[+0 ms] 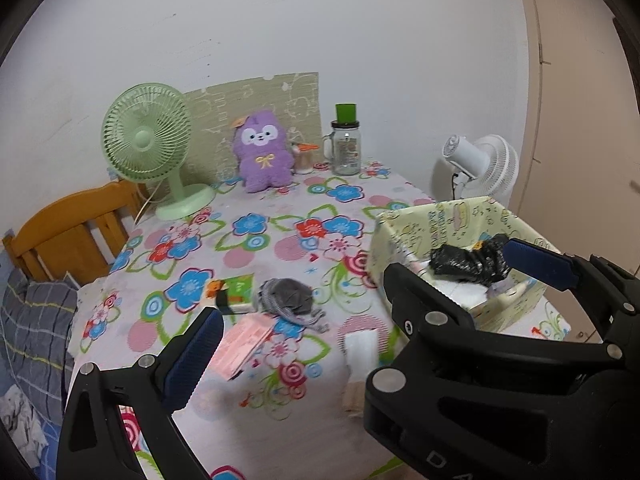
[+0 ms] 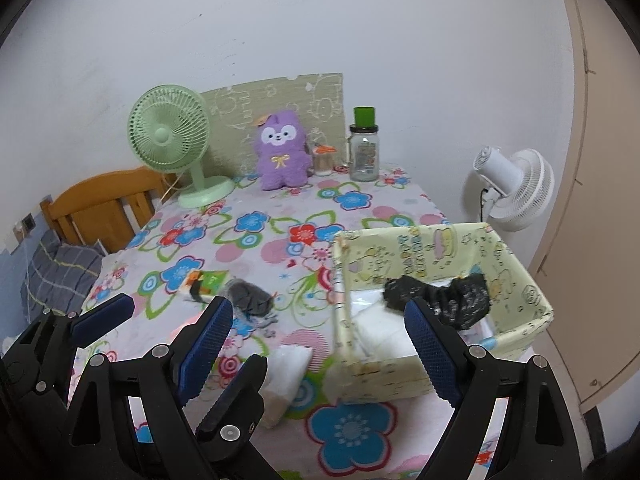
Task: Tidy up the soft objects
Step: 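Withdraw both tools from the box and move toward the remaining items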
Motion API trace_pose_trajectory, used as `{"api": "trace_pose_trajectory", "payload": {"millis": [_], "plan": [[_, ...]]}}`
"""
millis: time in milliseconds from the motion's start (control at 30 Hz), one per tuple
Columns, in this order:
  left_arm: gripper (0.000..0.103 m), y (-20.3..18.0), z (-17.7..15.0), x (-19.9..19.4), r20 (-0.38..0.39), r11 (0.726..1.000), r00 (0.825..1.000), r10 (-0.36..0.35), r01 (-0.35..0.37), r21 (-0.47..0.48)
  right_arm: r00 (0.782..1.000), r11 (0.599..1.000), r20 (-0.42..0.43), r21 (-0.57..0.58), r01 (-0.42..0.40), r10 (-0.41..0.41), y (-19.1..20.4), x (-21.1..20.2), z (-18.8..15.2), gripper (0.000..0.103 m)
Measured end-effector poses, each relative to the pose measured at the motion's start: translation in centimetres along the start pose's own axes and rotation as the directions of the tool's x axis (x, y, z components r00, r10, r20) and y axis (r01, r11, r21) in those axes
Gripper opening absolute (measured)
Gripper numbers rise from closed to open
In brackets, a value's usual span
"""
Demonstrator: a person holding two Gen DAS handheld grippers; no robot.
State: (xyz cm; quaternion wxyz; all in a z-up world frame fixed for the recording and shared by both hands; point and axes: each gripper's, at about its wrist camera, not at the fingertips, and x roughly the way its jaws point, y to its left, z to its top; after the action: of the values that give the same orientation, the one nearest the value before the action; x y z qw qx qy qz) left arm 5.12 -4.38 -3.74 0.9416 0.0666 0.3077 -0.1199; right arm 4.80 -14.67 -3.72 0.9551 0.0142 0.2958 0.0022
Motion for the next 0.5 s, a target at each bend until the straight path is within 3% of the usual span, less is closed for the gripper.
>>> {"api": "trace_pose_trajectory", "payload": {"millis": [500], "plan": [[0.102,3.6,-2.9,0.9,-0.042,0.999,0.999,0.035,-0.035,-0.013,0.999,1.0,-0.025,-0.01,-0.025,0.024,4.1,1.7,-2.5,0.09]]}}
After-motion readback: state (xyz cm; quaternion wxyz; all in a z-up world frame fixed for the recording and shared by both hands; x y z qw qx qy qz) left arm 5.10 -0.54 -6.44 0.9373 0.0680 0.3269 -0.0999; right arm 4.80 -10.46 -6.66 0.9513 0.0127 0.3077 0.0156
